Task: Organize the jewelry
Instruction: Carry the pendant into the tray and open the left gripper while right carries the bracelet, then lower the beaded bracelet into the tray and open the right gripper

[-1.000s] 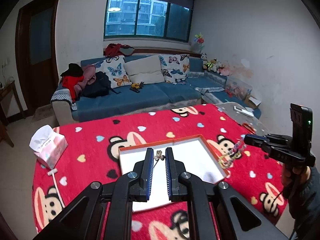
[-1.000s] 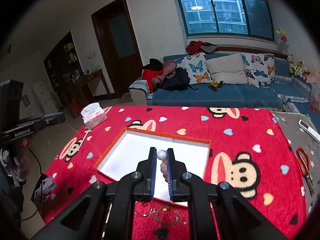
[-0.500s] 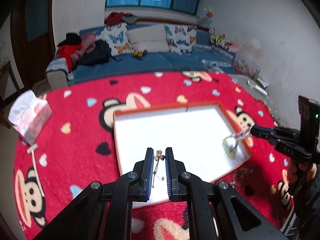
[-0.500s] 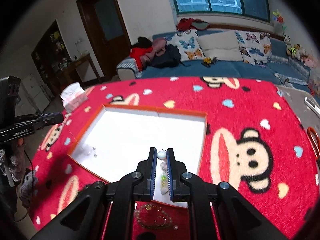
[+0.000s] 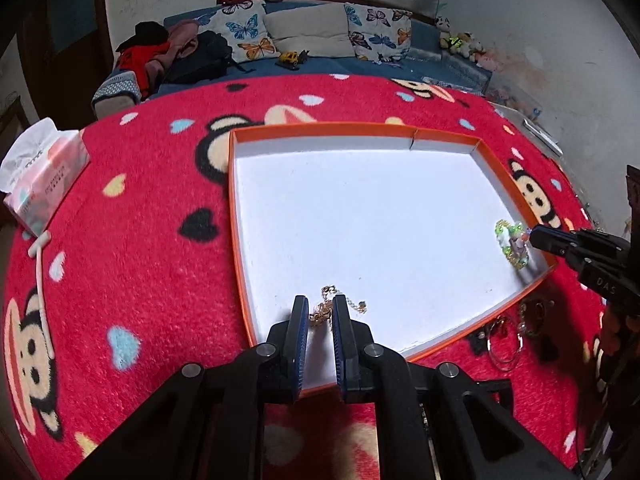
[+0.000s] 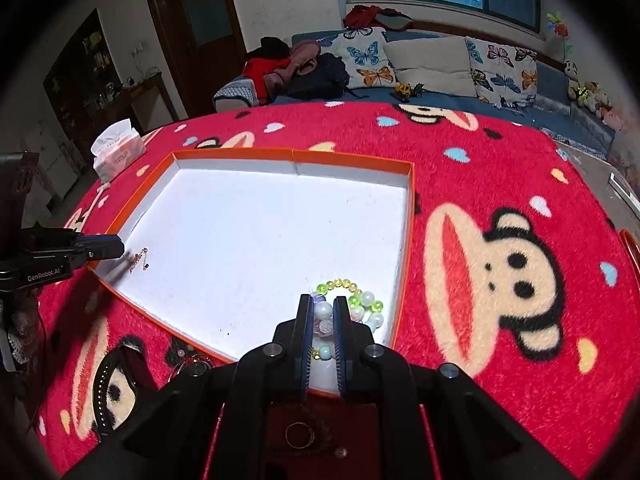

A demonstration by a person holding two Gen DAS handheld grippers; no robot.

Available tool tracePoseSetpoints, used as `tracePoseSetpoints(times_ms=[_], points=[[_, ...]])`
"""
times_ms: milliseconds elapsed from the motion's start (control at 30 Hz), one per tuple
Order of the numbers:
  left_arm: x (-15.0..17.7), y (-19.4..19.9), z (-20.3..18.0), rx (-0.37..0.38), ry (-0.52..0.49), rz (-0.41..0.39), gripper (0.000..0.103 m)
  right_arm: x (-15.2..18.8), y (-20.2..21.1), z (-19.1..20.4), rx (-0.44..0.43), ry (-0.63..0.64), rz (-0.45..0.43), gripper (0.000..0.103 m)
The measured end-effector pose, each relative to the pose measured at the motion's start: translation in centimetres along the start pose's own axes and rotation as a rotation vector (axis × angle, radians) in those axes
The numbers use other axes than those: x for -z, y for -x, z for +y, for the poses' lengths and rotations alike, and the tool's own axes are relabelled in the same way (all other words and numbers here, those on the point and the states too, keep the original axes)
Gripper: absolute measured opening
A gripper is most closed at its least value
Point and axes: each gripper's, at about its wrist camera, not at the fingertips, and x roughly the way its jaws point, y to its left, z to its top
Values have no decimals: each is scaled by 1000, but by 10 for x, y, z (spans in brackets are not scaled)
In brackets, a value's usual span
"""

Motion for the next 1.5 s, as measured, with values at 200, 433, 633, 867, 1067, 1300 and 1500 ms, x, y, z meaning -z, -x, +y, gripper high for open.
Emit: tracePoseSetpoints(times_ms=[200,433,633,867,1067,1300,1500], points=[[2,-1,0,-24,-15,9,25,0,-1,2,-3,-1,-1,12],[3,15,-9,-36,-38,-20,37,0,11,1,15,-1,-10,17],[10,46,-26,-39,-49,-66,61,3,32,3,24,7,-49,34],[42,75,-64,5,-81,-73,77,23,47,7,36,8,-55,45],[70,73,-102,70,-115,-38,84,44,58,5,33,-12,-52,45],[84,47,-120,88,-145,20,84,65,65,-3,32,-49,-41,45],[85,30,-121,92,-154,50,84,76,59,-7,24,-60,-18,46]])
